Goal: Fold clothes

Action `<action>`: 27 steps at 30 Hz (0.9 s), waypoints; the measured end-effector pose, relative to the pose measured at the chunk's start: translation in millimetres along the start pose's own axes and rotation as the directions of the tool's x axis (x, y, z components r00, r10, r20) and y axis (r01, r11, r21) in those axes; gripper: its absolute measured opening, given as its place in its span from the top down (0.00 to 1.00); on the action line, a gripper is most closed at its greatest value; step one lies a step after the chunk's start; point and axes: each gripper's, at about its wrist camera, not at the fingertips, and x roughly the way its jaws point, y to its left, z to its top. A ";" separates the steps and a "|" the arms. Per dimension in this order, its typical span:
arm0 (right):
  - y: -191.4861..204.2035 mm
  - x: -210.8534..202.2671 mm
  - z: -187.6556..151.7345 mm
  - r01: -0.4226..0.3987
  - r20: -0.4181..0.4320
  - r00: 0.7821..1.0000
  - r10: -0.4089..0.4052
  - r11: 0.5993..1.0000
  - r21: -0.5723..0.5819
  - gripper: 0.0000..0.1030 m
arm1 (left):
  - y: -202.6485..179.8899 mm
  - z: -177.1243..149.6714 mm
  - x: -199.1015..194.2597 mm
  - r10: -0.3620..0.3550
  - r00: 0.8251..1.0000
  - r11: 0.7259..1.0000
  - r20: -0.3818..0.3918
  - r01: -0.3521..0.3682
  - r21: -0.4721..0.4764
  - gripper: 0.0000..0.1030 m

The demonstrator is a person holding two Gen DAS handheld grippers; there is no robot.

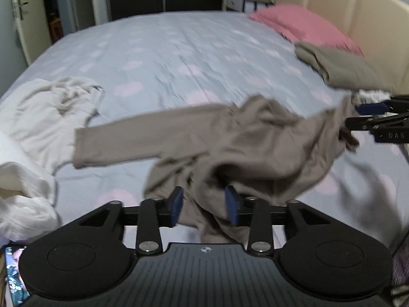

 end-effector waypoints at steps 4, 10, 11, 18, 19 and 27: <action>39.5 18.3 -10.7 -0.141 -0.055 0.989 0.136 0.984 -0.113 0.25 | -7.9 -7.5 19.8 0.005 0.998 0.999 -0.057 -0.003 0.039 0.53; 81.5 44.2 -25.6 -0.251 -0.149 0.964 0.220 0.937 -0.243 0.21 | -5.0 -9.7 39.0 0.003 0.995 0.999 -0.101 0.001 0.038 0.47; 83.9 49.0 -26.2 -0.253 -0.155 0.963 0.219 0.935 -0.250 0.21 | -4.6 -9.5 41.5 0.001 0.995 0.999 -0.105 0.002 0.037 0.45; 90.3 79.4 -23.4 -0.215 -0.172 0.969 0.177 0.947 -0.240 0.27 | -2.7 -10.4 54.8 -0.010 0.994 0.999 -0.113 0.014 0.042 0.37; 89.2 81.3 -22.9 -0.221 -0.175 0.967 0.183 0.948 -0.228 0.30 | -2.5 -10.2 55.4 -0.013 0.994 0.999 -0.113 0.018 0.042 0.37; 84.5 77.1 -5.6 -0.161 -0.122 0.983 0.137 0.963 -0.216 0.85 | -11.1 -9.7 54.1 0.003 0.995 0.996 -0.095 0.006 0.088 0.37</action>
